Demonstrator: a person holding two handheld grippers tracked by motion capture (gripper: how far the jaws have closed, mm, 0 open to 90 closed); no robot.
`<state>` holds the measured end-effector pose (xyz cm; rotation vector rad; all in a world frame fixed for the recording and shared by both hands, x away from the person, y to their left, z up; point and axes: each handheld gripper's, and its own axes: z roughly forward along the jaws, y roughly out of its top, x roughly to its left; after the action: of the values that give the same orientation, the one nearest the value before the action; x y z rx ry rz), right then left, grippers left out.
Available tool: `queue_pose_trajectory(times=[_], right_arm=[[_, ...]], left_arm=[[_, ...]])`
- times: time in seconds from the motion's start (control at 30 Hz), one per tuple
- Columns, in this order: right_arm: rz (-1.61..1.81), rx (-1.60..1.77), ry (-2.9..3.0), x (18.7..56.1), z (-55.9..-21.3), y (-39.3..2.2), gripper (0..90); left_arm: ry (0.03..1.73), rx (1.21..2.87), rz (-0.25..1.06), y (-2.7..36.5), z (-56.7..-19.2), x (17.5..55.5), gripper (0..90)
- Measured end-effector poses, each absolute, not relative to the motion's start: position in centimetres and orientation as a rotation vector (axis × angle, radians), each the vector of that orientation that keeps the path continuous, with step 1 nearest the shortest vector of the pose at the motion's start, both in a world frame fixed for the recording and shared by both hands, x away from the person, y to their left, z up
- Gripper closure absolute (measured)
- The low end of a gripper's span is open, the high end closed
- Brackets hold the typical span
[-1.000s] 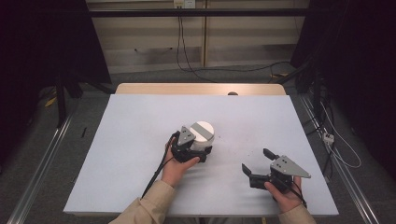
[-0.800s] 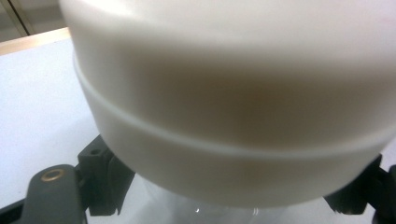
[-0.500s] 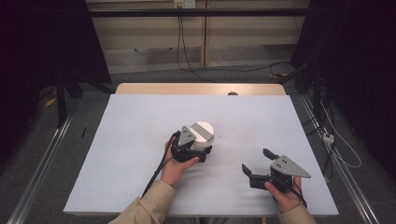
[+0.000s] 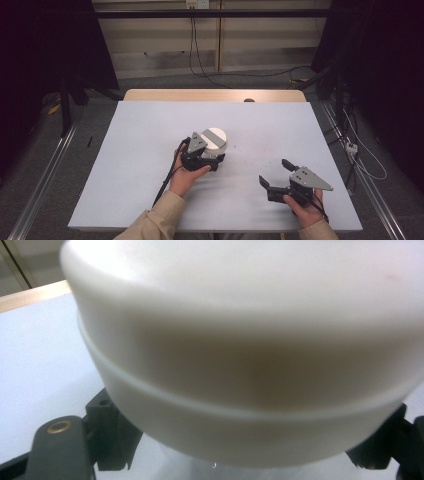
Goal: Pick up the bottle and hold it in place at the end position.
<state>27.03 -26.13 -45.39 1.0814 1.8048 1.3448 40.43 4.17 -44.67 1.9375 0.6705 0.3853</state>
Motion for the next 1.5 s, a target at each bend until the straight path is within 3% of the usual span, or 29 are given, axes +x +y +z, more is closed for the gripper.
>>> queue_pose_trajectory(times=[1.5], right_arm=[[1.336, 1.084, 1.808, 27.1, -45.5, -26.2, 4.5]], left_arm=[[0.635, 1.957, 0.388, 4.0, -43.6, 43.0, 18.5]])
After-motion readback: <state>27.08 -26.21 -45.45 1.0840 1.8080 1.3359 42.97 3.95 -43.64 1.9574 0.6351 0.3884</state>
